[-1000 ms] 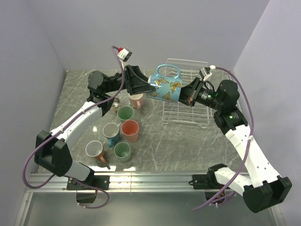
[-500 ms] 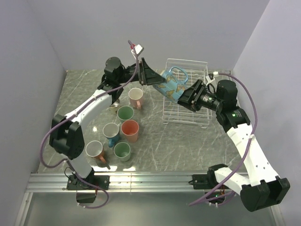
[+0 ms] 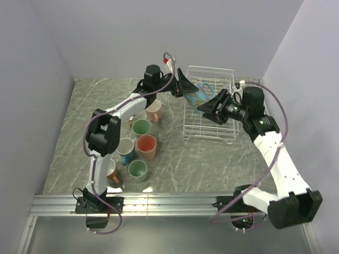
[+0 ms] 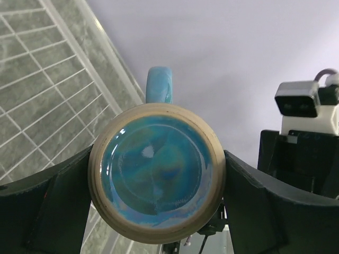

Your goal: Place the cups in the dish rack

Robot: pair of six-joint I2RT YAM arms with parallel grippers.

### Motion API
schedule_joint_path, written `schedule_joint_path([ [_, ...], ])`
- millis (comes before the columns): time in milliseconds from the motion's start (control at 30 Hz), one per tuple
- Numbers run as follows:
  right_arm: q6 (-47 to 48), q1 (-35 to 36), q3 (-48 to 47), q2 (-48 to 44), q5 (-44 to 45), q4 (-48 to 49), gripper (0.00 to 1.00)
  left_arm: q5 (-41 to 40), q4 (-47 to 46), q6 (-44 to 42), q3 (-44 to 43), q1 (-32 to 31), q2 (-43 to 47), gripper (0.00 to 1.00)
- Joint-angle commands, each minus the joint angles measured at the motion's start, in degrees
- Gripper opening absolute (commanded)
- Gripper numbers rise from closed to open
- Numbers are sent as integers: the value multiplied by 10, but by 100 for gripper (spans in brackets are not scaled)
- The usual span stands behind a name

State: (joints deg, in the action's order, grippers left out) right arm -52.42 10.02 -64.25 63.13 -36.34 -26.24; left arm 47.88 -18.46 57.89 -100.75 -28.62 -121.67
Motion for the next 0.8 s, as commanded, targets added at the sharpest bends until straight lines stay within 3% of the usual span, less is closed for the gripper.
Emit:
schedule_joint_path([
  [0,18,-16,-37,44,6,9,61,-10,-36,-11,-60,-19,13,0],
  [167,23,-24,-47,60,7,5,59,-50,73,-97,-143,-28,-37,0],
  [333,44,-27,-38,39,32,-28,59,-144,228,-203,-231,-55,-67,0],
  [567,82,-37,-59,-5,86,-90,58,-304,314,-348,-169,-103,-11,0],
  [767,86,-49,-83,-36,98,-140,57,-398,366,-408,-146,-160,2,0],
])
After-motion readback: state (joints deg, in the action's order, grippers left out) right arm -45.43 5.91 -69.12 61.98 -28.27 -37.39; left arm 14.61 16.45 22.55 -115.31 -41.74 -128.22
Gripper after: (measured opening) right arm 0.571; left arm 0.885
